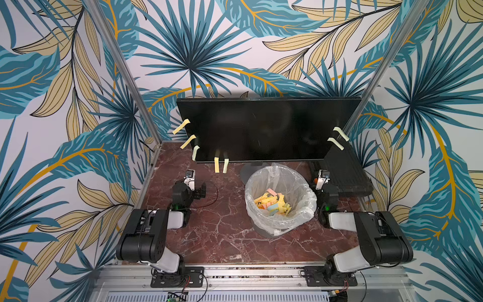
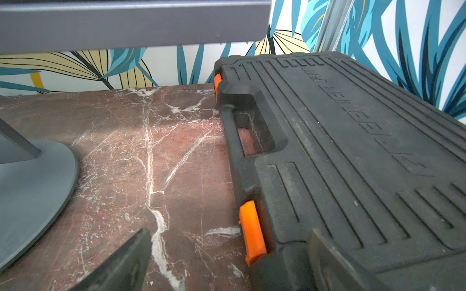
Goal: Remove the sticky note from the monitor
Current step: Tear off the sticky note from the monitor.
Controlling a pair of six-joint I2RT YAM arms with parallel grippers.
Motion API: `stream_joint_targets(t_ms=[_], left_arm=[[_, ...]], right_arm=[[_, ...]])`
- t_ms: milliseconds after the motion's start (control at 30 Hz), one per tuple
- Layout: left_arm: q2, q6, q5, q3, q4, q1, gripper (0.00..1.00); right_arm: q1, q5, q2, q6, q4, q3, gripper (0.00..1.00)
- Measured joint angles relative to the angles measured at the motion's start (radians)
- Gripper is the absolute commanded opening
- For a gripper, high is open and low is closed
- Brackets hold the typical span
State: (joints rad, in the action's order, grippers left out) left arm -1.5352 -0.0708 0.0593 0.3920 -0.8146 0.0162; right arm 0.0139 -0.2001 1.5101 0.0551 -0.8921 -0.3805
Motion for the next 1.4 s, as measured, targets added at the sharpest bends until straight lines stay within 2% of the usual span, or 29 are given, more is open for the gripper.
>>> stream_joint_targets(t_ms=[1000,1167,1400], left_arm=[[0.008,0.000,0.000,-0.001,0.001,0.000,1.00],[0.136,0.002,0.000,-0.007,0.061,0.000,1.00],[0.395,0.052,-0.014,-0.001,0.301,0.005,1.00]], right_arm=[[0.000,-0.002,-0.001,0.000,0.000,0.000,1.00],[0.001,-0.056,-0.077,0.018,0.128,-0.031,1.00],[0.001,-0.171,-0.258,0.082,0.397,-0.110,1.00]])
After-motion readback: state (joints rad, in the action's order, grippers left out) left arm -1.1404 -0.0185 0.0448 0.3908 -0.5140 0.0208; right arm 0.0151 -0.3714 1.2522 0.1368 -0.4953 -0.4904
